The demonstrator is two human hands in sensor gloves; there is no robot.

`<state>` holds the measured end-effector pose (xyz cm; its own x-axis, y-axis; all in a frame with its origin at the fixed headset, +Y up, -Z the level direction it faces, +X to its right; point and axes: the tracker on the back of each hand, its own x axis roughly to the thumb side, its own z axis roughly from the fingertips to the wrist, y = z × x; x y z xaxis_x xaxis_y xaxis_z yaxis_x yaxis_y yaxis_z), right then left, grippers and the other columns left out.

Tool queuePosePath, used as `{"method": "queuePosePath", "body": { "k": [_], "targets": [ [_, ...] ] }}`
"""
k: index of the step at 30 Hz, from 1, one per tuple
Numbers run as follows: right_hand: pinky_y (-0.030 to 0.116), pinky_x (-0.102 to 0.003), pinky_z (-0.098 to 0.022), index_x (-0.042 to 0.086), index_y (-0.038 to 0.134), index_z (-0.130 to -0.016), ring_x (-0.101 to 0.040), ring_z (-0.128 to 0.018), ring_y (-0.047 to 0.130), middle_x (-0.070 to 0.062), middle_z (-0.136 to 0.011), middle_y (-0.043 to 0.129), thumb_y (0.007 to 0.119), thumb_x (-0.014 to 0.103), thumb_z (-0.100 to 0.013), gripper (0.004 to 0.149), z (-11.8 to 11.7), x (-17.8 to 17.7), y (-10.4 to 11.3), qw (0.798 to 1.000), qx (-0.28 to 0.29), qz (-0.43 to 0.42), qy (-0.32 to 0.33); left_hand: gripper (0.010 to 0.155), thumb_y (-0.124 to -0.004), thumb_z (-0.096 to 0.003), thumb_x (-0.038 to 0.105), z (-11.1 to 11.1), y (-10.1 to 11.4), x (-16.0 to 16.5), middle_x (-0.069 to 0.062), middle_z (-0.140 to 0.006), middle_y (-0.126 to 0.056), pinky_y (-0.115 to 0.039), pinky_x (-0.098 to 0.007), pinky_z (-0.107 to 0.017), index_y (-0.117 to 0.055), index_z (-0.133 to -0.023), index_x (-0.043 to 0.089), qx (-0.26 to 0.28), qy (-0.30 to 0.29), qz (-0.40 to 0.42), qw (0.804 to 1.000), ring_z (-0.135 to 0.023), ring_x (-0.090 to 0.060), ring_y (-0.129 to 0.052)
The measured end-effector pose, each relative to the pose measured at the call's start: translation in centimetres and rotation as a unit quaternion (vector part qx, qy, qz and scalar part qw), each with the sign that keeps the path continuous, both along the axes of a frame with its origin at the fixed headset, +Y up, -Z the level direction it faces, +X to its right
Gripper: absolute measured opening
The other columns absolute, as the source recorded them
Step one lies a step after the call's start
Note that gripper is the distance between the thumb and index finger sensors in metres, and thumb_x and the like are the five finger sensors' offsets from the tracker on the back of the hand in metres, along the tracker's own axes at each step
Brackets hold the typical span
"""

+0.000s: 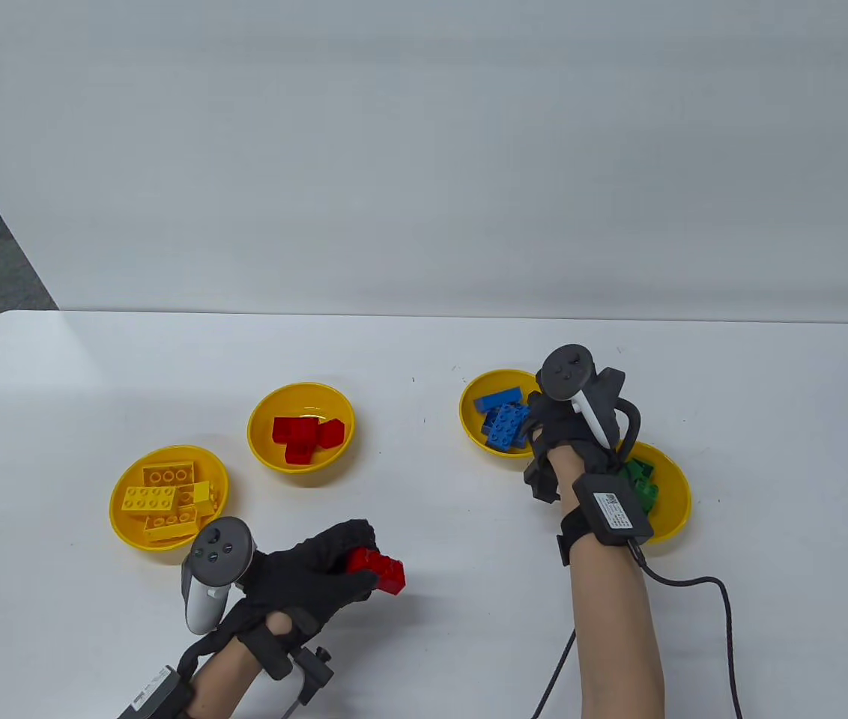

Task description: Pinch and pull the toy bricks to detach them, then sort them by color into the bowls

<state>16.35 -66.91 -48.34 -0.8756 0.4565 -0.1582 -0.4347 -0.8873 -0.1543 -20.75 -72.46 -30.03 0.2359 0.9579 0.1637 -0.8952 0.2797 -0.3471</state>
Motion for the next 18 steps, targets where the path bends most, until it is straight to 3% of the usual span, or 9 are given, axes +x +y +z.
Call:
{"method": "queuePosePath", "body": {
  "k": [5, 10, 13, 18],
  "targets": [
    [0.07, -0.071, -0.048, 0.013, 0.082, -0.09, -0.051, -0.073, 0.088, -0.023, -0.094, 0.084, 0.077, 0.03, -0.041, 0.053, 3.8, 0.6, 3.6, 0.996, 0.07, -0.036, 0.046, 0.068, -0.103, -0.0415, 0.028, 0.0, -0.5, 0.4, -0.028, -0.092, -0.086, -0.098, -0.042, -0.045, -0.074, -0.1, 0.011, -0.008, -0.004, -0.002, 1.0, -0.066, -0.041, -0.107],
    [0.069, -0.072, -0.049, 0.013, 0.084, -0.089, -0.051, -0.074, 0.089, -0.022, -0.092, 0.086, 0.077, 0.03, -0.041, 0.052, 9.9, 0.4, 6.0, 0.979, 0.158, -0.061, 0.116, 0.068, -0.103, -0.0419, 0.028, 0.2, -0.4, 0.8, -0.027, -0.094, -0.085, -0.098, -0.043, -0.046, -0.074, -0.101, 0.011, -0.004, -0.014, -0.007, 1.0, -0.068, -0.041, -0.106],
    [0.067, -0.074, -0.05, 0.013, 0.084, -0.089, -0.051, -0.075, 0.087, -0.023, -0.093, 0.085, 0.077, 0.03, -0.041, 0.052, 13.2, 0.0, 5.7, 0.971, 0.174, -0.055, 0.152, 0.068, -0.102, -0.042, 0.028, 0.2, -0.4, 0.8, -0.027, -0.094, -0.084, -0.098, -0.043, -0.046, -0.073, -0.101, 0.011, -0.004, -0.014, -0.009, 1.0, -0.068, -0.041, -0.106],
    [0.066, -0.075, -0.05, 0.014, 0.084, -0.089, -0.051, -0.077, 0.087, -0.022, -0.094, 0.084, 0.077, 0.03, -0.041, 0.052, 17.9, -1.0, 3.3, 0.96, 0.191, 0.0, 0.207, 0.068, -0.102, -0.0424, 0.028, 0.3, -0.5, 0.8, -0.027, -0.095, -0.083, -0.097, -0.043, -0.047, -0.073, -0.101, 0.011, -0.008, -0.011, -0.008, 1.0, -0.07, -0.041, -0.105]
  ]
}}
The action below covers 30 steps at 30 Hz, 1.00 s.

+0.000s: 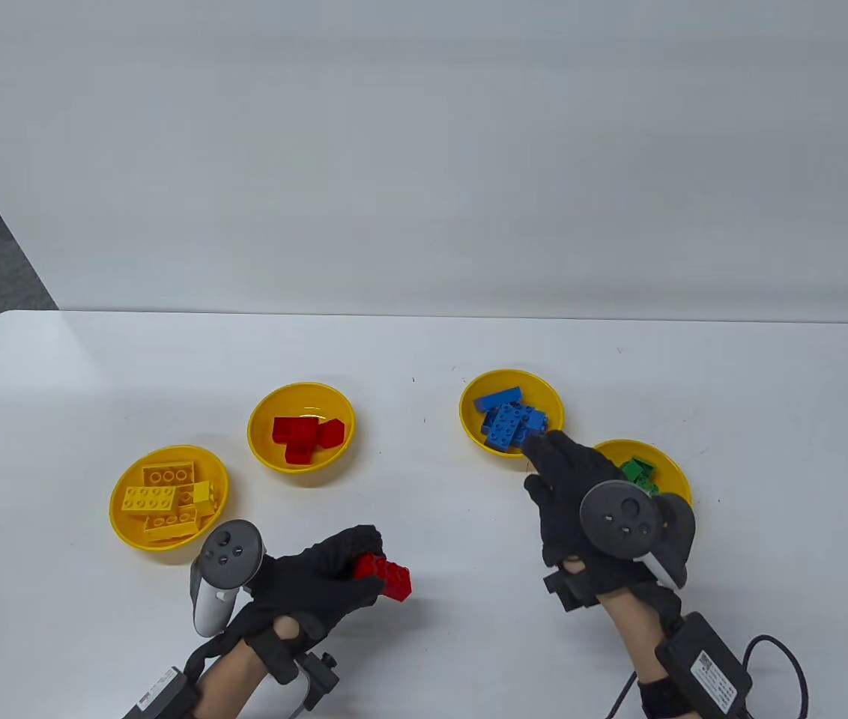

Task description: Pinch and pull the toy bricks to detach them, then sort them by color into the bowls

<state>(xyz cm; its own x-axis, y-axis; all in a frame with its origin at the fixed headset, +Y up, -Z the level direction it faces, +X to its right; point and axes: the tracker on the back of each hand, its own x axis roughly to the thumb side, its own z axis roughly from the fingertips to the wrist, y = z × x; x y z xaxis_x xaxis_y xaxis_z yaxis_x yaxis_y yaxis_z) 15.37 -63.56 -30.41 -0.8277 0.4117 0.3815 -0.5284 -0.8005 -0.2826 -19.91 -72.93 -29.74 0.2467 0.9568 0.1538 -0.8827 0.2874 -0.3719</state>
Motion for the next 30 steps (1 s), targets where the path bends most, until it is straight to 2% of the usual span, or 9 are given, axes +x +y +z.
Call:
{"method": "queuePosePath", "body": {
  "k": [5, 8, 11, 13, 17, 19, 23, 25, 30],
  "targets": [
    [0.066, -0.075, -0.051, 0.014, 0.085, -0.088, -0.051, -0.077, 0.086, -0.023, -0.095, 0.083, 0.077, 0.031, -0.041, 0.051, 2.3, -0.4, -2.4, 0.999, -0.007, 0.022, 0.03, 0.068, -0.098, -0.0437, 0.02, 0.0, 1.6, -0.9, -0.028, -0.101, -0.074, -0.093, -0.044, -0.054, -0.067, -0.104, 0.012, 0.021, 0.026, 0.001, 0.999, -0.078, -0.044, -0.098],
    [0.067, -0.075, -0.051, 0.014, 0.085, -0.088, -0.052, -0.078, 0.086, -0.024, -0.095, 0.082, 0.077, 0.031, -0.041, 0.051, 2.9, 0.3, -2.9, 0.999, -0.029, 0.014, 0.039, 0.068, -0.097, -0.0435, 0.019, -0.6, 4.9, -3.3, -0.029, -0.101, -0.073, -0.093, -0.043, -0.055, -0.067, -0.104, 0.013, 0.081, 0.076, -0.008, 0.994, -0.078, -0.044, -0.098],
    [0.067, -0.075, -0.05, 0.013, 0.086, -0.087, -0.052, -0.077, 0.086, -0.025, -0.095, 0.083, 0.077, 0.03, -0.041, 0.05, 3.2, 0.9, -2.8, 0.999, -0.023, -0.007, 0.039, 0.068, -0.103, -0.0439, 0.027, -1.4, 7.9, -5.4, -0.028, -0.098, -0.082, -0.095, -0.047, -0.045, -0.072, -0.103, 0.013, 0.105, 0.155, -0.053, 0.981, -0.07, -0.044, -0.103],
    [0.066, -0.075, -0.051, 0.012, 0.086, -0.087, -0.052, -0.077, 0.086, -0.025, -0.094, 0.083, 0.077, 0.03, -0.041, 0.05, 3.4, 1.2, -2.8, 0.999, -0.017, -0.005, 0.039, 0.067, -0.105, -0.0415, 0.032, -2.6, 10.1, -6.4, -0.025, -0.095, -0.088, -0.094, -0.049, -0.044, -0.077, -0.101, 0.015, 0.13, 0.225, -0.151, 0.954, -0.069, -0.044, -0.103],
    [0.067, -0.075, -0.05, 0.012, 0.087, -0.086, -0.052, -0.076, 0.087, -0.024, -0.093, 0.084, 0.077, 0.031, -0.041, 0.05, 3.3, 1.5, -3.1, 0.999, -0.032, 0.003, 0.042, 0.068, -0.1, -0.0442, 0.043, -6.2, 12.7, -6.4, -0.017, -0.099, -0.086, -0.085, -0.052, -0.056, -0.075, -0.103, 0.021, 0.145, 0.307, -0.304, 0.89, -0.082, -0.043, -0.091],
    [0.066, -0.075, -0.051, 0.012, 0.087, -0.086, -0.052, -0.076, 0.087, -0.024, -0.093, 0.084, 0.077, 0.031, -0.041, 0.05, 3.1, 1.5, -3.3, 0.998, -0.039, 0.005, 0.041, 0.067, -0.098, -0.0455, 0.044, -8.1, 12.4, -6.0, -0.014, -0.101, -0.086, -0.08, -0.053, -0.061, -0.074, -0.104, 0.024, 0.128, 0.319, -0.346, 0.873, -0.087, -0.041, -0.087],
    [0.066, -0.075, -0.051, 0.011, 0.088, -0.085, -0.052, -0.076, 0.087, -0.025, -0.093, 0.084, 0.077, 0.031, -0.041, 0.05, 2.9, 1.8, -3.7, 0.998, -0.049, 0.008, 0.037, 0.066, -0.096, -0.0466, 0.045, -12.7, 9.6, -5.3, -0.011, -0.103, -0.086, -0.073, -0.057, -0.067, -0.072, -0.105, 0.026, 0.066, 0.334, -0.425, 0.839, -0.092, -0.04, -0.083],
    [0.066, -0.075, -0.051, 0.011, 0.088, -0.085, -0.052, -0.076, 0.087, -0.025, -0.093, 0.084, 0.077, 0.031, -0.041, 0.05, 2.9, 1.8, -3.7, 0.998, -0.051, 0.007, 0.039, 0.066, -0.094, -0.0482, 0.047, -14.1, 8.2, -5.1, -0.01, -0.104, -0.085, -0.072, -0.056, -0.067, -0.07, -0.107, 0.027, 0.041, 0.333, -0.445, 0.83, -0.093, -0.039, -0.081],
    [0.067, -0.075, -0.051, 0.011, 0.088, -0.085, -0.052, -0.076, 0.087, -0.025, -0.093, 0.084, 0.077, 0.031, -0.041, 0.05, 2.8, 1.7, -3.7, 0.997, -0.063, 0.003, 0.05, 0.067, -0.091, -0.0507, 0.05, -16.5, 6.1, -4.6, -0.009, -0.105, -0.083, -0.072, -0.054, -0.067, -0.066, -0.108, 0.027, 0.013, 0.321, -0.457, 0.829, -0.094, -0.037, -0.08]
  ]
}}
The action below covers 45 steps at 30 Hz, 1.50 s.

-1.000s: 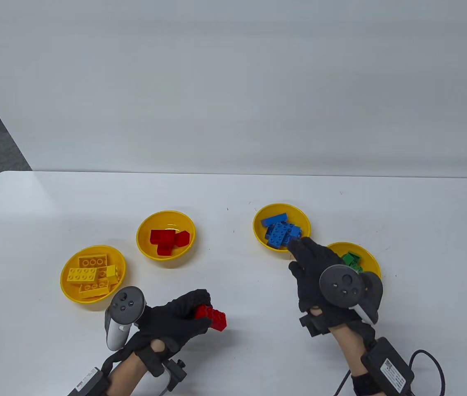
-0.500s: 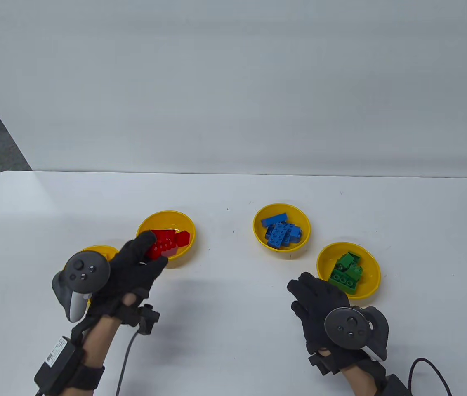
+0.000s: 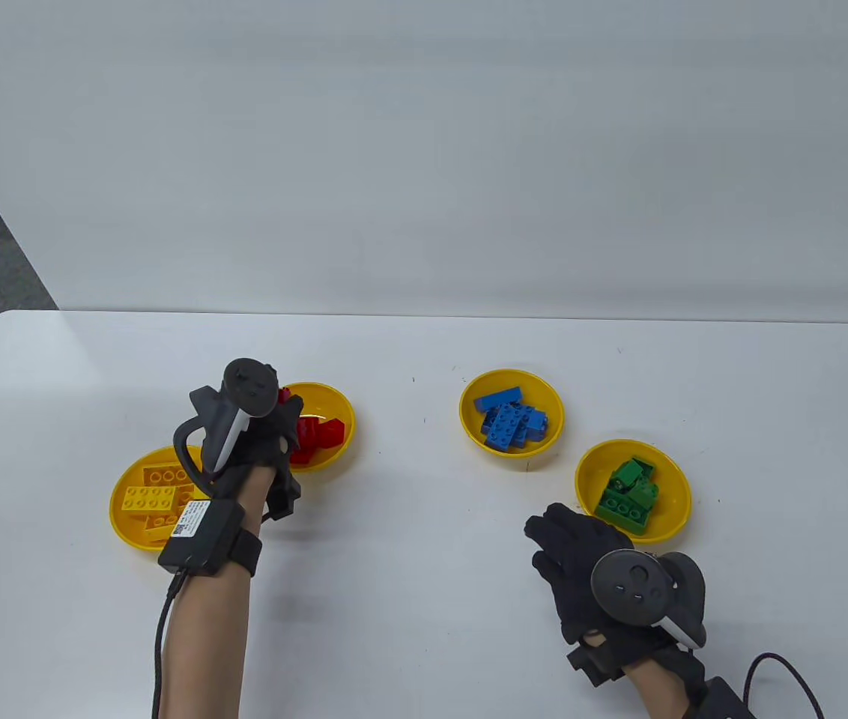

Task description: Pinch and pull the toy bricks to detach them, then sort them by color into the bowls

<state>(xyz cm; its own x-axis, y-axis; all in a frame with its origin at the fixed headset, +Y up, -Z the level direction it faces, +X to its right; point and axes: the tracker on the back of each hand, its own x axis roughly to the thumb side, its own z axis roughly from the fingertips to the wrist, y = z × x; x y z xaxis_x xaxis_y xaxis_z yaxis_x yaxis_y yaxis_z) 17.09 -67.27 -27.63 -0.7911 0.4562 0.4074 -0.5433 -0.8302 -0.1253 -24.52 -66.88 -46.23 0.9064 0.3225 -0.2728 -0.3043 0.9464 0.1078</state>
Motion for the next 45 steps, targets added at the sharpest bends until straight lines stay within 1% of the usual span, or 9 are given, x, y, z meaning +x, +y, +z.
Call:
{"method": "queuePosePath", "body": {
  "k": [5, 13, 17, 21, 25, 30, 34, 36, 45],
  "targets": [
    [0.067, -0.075, -0.05, 0.011, 0.088, -0.085, -0.052, -0.076, 0.087, -0.025, -0.093, 0.084, 0.077, 0.031, -0.041, 0.05, 0.0, 0.1, 0.0, 1.0, -0.003, 0.0, -0.002, 0.08, -0.082, -0.0501, 0.059, -1.1, -1.3, -0.2, -0.015, -0.113, -0.068, -0.063, -0.058, -0.071, -0.051, -0.113, 0.021, -0.063, 0.001, 0.025, 0.998, -0.101, -0.042, -0.067],
    [0.067, -0.074, -0.05, 0.011, 0.088, -0.085, -0.052, -0.076, 0.087, -0.025, -0.093, 0.084, 0.077, 0.031, -0.041, 0.05, 0.1, 0.3, 0.3, 1.0, 0.003, -0.013, -0.006, 0.075, -0.081, -0.0491, 0.057, 2.0, 2.5, -1.2, -0.016, -0.113, -0.069, -0.063, -0.059, -0.07, -0.058, -0.111, 0.022, 0.017, -0.005, 0.026, 1.0, -0.101, -0.045, -0.066],
    [0.067, -0.074, -0.05, 0.011, 0.087, -0.086, -0.052, -0.076, 0.087, -0.025, -0.093, 0.084, 0.077, 0.031, -0.041, 0.05, 0.2, 0.4, 0.6, 1.0, 0.012, -0.023, -0.005, 0.075, -0.082, -0.049, 0.056, 5.4, 6.6, -1.4, -0.017, -0.114, -0.067, -0.062, -0.062, -0.07, -0.057, -0.111, 0.022, 0.089, -0.037, 0.042, 0.994, -0.101, -0.048, -0.065],
    [0.067, -0.075, -0.051, 0.011, 0.085, -0.087, -0.053, -0.077, 0.086, -0.025, -0.094, 0.083, 0.077, 0.03, -0.041, 0.051, 0.8, 0.4, 1.4, 0.998, 0.054, -0.025, -0.013, 0.078, -0.081, -0.0486, 0.057, 11.2, 11.0, -1.0, -0.019, -0.116, -0.059, -0.059, -0.064, -0.072, -0.052, -0.112, 0.023, 0.212, -0.093, 0.034, 0.972, -0.104, -0.05, -0.06],
    [0.065, -0.075, -0.052, 0.011, 0.082, -0.09, -0.053, -0.078, 0.084, -0.026, -0.096, 0.08, 0.077, 0.03, -0.041, 0.052, 1.8, 0.0, 2.3, 0.992, 0.124, -0.007, -0.018, 0.086, -0.08, -0.048, 0.06, 17.1, 12.4, -0.1, -0.018, -0.121, -0.045, -0.053, -0.065, -0.074, -0.039, -0.115, 0.025, 0.301, -0.146, 0.003, 0.942, -0.108, -0.051, -0.051],
    [0.06, -0.077, -0.053, 0.013, 0.072, -0.097, -0.054, -0.083, 0.077, -0.026, -0.101, 0.072, 0.077, 0.031, -0.041, 0.059, 3.2, -1.1, 2.9, 0.974, 0.219, 0.059, -0.008, 0.089, -0.077, -0.0471, 0.067, 21.5, 9.4, 1.3, -0.012, -0.125, -0.03, -0.043, -0.068, -0.076, -0.032, -0.116, 0.032, 0.347, -0.172, -0.082, 0.918, -0.114, -0.049, -0.037],
    [0.043, -0.084, -0.055, 0.017, 0.055, -0.105, -0.057, -0.093, 0.056, -0.024, -0.109, 0.054, 0.078, 0.042, -0.04, 0.073, 3.4, -2.0, 2.2, 0.959, 0.247, 0.141, 0.011, 0.094, -0.076, -0.0445, 0.072, 20.4, 3.5, 2.4, -0.011, -0.125, -0.017, -0.032, -0.072, -0.076, -0.026, -0.116, 0.037, 0.248, -0.195, -0.132, 0.94, -0.115, -0.049, -0.022],
    [0.03, -0.088, -0.055, 0.023, 0.043, -0.109, -0.058, -0.099, 0.041, -0.021, -0.114, 0.039, 0.075, 0.051, -0.041, 0.081, 3.0, -2.2, 0.9, 0.952, 0.221, 0.209, 0.019, 0.096, -0.072, -0.0444, 0.075, 19.2, 1.0, 2.9, -0.01, -0.124, -0.006, -0.026, -0.073, -0.076, -0.017, -0.116, 0.04, 0.149, -0.202, -0.207, 0.946, -0.115, -0.049, -0.013],
    [0.025, -0.089, -0.055, 0.025, 0.036, -0.11, -0.058, -0.102, 0.032, -0.02, -0.116, 0.028, 0.072, 0.054, -0.042, 0.083, 0.0, -0.1, -2.2, 0.964, 0.091, 0.246, -0.034, 0.096, -0.07, -0.0427, 0.076, 17.6, -1.3, 2.7, -0.009, -0.123, -0.003, -0.024, -0.073, -0.075, -0.018, -0.115, 0.041, 0.087, -0.202, -0.211, 0.952, -0.114, -0.048, -0.009]
  ]
}}
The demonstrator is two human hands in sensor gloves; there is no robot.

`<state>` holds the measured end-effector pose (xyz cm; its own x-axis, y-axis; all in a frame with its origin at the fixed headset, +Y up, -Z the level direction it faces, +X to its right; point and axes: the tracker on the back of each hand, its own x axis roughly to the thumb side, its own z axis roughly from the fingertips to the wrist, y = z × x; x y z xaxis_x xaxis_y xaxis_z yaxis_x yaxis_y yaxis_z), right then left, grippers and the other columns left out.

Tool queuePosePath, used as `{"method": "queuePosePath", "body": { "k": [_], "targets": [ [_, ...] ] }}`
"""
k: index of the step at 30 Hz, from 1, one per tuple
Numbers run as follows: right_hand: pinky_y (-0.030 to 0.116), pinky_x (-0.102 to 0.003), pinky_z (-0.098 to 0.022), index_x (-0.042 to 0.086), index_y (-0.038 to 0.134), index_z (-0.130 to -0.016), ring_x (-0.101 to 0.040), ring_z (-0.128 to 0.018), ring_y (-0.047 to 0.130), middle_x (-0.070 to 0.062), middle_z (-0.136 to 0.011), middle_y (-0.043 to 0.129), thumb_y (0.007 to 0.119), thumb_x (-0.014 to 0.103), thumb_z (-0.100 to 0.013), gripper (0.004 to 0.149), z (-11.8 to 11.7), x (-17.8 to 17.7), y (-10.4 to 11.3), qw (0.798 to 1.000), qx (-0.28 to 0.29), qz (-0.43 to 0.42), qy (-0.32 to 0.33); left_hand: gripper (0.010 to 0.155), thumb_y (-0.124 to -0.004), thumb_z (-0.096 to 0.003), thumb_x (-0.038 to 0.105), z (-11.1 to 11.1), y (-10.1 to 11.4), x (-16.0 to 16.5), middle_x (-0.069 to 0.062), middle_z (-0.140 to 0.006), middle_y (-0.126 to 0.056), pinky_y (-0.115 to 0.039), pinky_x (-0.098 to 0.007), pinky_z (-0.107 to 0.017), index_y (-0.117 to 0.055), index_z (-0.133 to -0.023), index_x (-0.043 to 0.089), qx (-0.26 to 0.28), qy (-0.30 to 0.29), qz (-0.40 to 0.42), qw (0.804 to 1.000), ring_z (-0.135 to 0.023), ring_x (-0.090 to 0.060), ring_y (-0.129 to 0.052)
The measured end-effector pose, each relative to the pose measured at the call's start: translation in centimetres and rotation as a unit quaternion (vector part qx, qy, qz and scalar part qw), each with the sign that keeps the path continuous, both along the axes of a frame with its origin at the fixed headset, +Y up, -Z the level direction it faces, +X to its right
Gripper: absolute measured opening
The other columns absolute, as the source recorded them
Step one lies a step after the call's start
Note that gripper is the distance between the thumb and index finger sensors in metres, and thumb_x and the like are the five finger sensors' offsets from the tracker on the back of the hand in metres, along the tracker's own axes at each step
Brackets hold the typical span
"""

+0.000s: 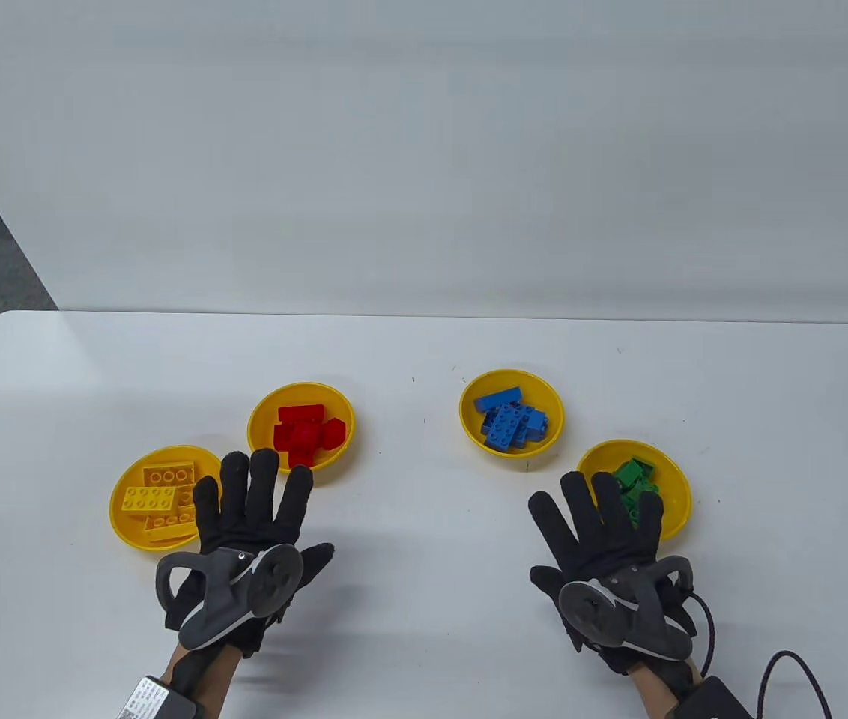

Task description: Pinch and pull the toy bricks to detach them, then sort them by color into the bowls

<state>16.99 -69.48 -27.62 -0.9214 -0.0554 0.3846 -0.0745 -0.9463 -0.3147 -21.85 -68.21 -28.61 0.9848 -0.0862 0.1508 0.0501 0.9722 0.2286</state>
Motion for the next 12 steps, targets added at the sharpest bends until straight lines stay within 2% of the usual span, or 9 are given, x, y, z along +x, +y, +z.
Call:
{"method": "queuePosePath", "body": {
  "k": [12],
  "targets": [
    [0.03, -0.088, -0.056, 0.02, 0.046, -0.108, -0.057, -0.1, 0.041, -0.024, -0.114, 0.036, 0.074, 0.048, -0.042, 0.077, -0.32, -0.08, -0.24, 1.0, -0.016, -0.022, -0.003, 0.095, -0.071, -0.0439, 0.073, -0.41, -0.86, -0.04, -0.01, -0.123, -0.005, -0.025, -0.073, -0.075, -0.02, -0.115, 0.039, -0.03, 0.011, -0.009, 0.999, -0.114, -0.048, -0.011]
  ]
}}
